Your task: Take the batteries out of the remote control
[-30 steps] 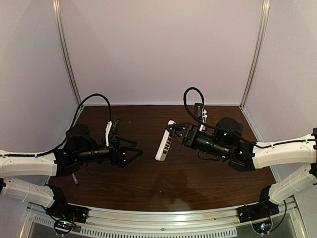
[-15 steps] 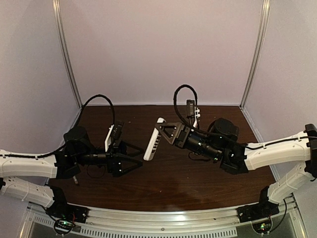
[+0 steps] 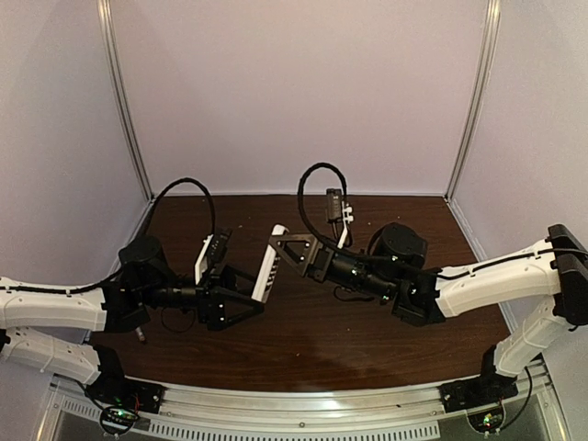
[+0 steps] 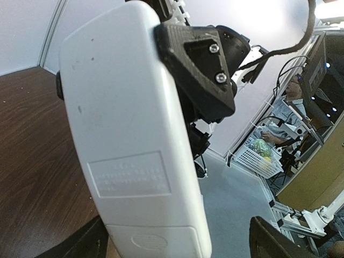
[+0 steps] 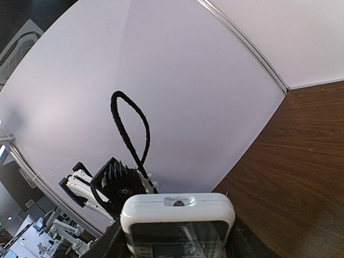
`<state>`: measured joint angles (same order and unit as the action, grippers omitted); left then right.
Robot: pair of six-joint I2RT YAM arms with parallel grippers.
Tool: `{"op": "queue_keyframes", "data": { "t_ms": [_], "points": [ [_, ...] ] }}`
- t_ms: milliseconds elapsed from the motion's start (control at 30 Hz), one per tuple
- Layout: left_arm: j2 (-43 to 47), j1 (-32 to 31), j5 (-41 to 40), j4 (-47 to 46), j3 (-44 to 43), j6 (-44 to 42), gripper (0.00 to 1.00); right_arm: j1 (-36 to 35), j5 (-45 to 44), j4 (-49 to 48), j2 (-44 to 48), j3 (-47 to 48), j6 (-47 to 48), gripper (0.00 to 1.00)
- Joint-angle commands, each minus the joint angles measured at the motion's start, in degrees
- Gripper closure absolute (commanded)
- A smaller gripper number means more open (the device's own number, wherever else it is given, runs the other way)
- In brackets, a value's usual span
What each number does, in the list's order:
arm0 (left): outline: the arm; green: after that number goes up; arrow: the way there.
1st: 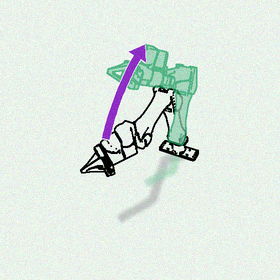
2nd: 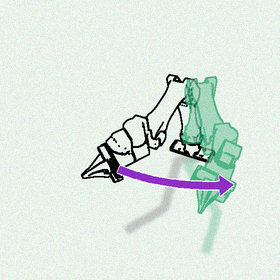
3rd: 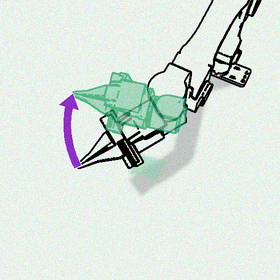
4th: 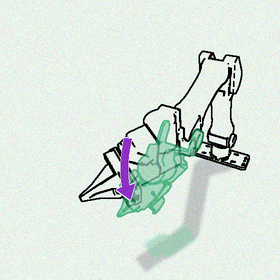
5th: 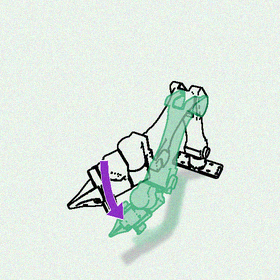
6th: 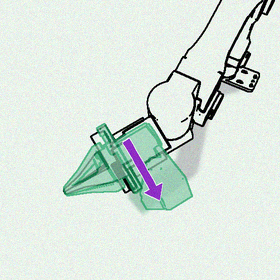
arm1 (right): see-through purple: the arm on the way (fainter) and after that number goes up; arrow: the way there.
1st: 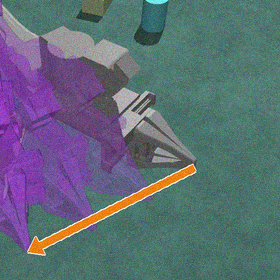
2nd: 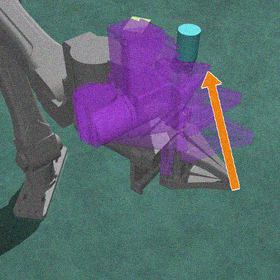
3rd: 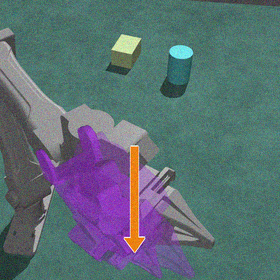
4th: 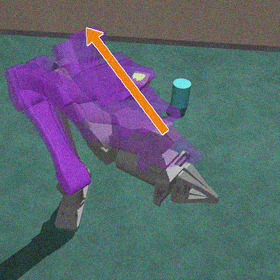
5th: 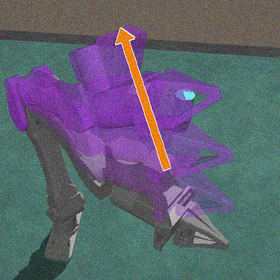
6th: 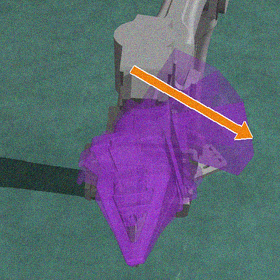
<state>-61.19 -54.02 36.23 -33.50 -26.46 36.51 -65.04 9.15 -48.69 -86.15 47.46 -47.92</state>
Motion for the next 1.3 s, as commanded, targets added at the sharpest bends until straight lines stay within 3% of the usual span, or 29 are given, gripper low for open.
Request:
{"op": "queue_keyframes", "data": {
  "t_ms": [0, 233, 567, 633, 767, 1067, 1267],
  "points": [
    [-0.22, -0.27, 0.25, -2.88, 0.94, 0.17, 0.11, -0.67, 2.13, -4.24, -1.13, 1.76, 0.36, 0.71],
    [-0.24, -0.33, 0.38, -3.42, 1.15, 0.33, 0.33, -1.09, 3.77, -6.68, -2.54, 1.91, 0.28, 0.71],
    [-0.1, -0.33, 0.51, -3.51, 1.15, 0.13, 0.55, -1.39, 4.21, -7.5, -2.49, 0.79, 1.24, 0.71],
    [-0.16, -0.34, 0.38, -3.43, 1.1, 0.04, 0.6, -1.33, 4.42, -7.05, -1.97, 0.32, 1.94, 0.67],
    [-0.23, -0.33, 0.13, -2.93, 0.98, -0.31, 0.7, -1.4, 3.49, -4.64, -0.2, -0.75, 3.16, 0.48],
    [-1.09, -0.35, -5.29, 3.63, -1.08, -4.92, 0.76, -1.39, -6.12, 25.47, 8.76, -0.17, 3.48, 0.01],
    [-4.77, -0.4, -8.18, 6.49, -3.17, -8.36, 0.8, -1.29, -9.67, 49.59, 14.5, 3.74, 3.58, 0.0]
  ]
}}
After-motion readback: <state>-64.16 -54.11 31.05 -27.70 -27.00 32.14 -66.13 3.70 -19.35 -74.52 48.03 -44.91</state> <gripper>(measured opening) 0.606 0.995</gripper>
